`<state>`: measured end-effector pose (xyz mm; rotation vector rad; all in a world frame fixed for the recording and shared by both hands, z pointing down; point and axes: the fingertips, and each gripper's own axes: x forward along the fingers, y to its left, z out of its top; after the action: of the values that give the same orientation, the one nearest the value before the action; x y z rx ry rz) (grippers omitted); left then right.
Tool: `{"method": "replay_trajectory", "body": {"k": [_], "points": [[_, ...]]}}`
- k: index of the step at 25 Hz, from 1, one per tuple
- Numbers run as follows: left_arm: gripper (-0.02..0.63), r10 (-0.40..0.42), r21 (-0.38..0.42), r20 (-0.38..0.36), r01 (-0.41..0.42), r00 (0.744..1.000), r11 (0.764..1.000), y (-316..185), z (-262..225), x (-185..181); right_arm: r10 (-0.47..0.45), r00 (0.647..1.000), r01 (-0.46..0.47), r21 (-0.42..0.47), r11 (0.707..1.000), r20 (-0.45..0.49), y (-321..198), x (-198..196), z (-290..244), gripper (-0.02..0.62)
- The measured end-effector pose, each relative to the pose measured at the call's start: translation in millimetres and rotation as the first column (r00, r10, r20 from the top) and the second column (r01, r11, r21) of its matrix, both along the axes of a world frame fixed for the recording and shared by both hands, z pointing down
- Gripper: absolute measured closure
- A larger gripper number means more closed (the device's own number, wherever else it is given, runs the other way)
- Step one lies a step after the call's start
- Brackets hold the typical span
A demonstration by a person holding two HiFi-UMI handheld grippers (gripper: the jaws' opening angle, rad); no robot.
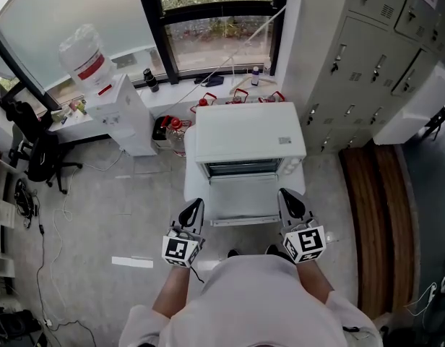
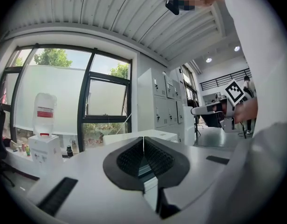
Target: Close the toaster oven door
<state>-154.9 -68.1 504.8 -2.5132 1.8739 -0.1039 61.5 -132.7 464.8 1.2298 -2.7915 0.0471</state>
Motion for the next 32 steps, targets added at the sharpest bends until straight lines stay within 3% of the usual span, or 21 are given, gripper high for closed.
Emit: {"method": "replay_trajectory", "body": {"k": [8,15,19,22,24,25,28,30,32], "points": [[0.584,0.003,-0.115,-0.028,-0.006,1.0,0.993,8,46,-10,0.01,1.0,-0.01,-0.018,1.0,-0.012,2,-5,8,0.588],[0.584,0.029,-0.24,0.003,-0.027,1.0,0.971,20,99,-11,0.014,1.0,-0.015,-0.036,0.999,-0.026,2,-9,15,0.588],[0.584,0.003,-0.306,-0.075,-0.026,0.997,0.952,26,126,-14,0.013,0.999,-0.014,-0.042,0.999,-0.032,1,-10,19,0.588],[0.584,-0.054,-0.354,-0.226,-0.03,0.973,0.935,30,143,-21,0.013,0.999,-0.015,-0.047,0.999,-0.037,2,-10,21,0.588],[0.584,-0.117,-0.381,-0.375,-0.037,0.919,0.924,32,153,-27,0.013,0.999,-0.015,-0.049,0.999,-0.042,2,-9,22,0.588],[0.584,-0.151,-0.391,-0.456,-0.044,0.877,0.919,32,158,-31,0.013,0.999,-0.015,-0.049,0.999,-0.044,1,-9,22,0.588],[0.584,-0.238,-0.393,-0.678,-0.07,0.695,0.917,31,165,-41,0.013,0.999,-0.016,-0.05,0.999,-0.048,2,-8,23,0.588],[0.584,-0.261,-0.382,-0.769,-0.092,0.584,0.92,28,167,-44,0.014,0.999,-0.017,-0.052,0.999,-0.05,3,-8,23,0.588],[0.584,-0.258,-0.361,-0.833,-0.127,0.489,0.924,25,168,-43,0.014,0.999,-0.017,-0.054,0.998,-0.052,4,-8,25,0.588]]}}
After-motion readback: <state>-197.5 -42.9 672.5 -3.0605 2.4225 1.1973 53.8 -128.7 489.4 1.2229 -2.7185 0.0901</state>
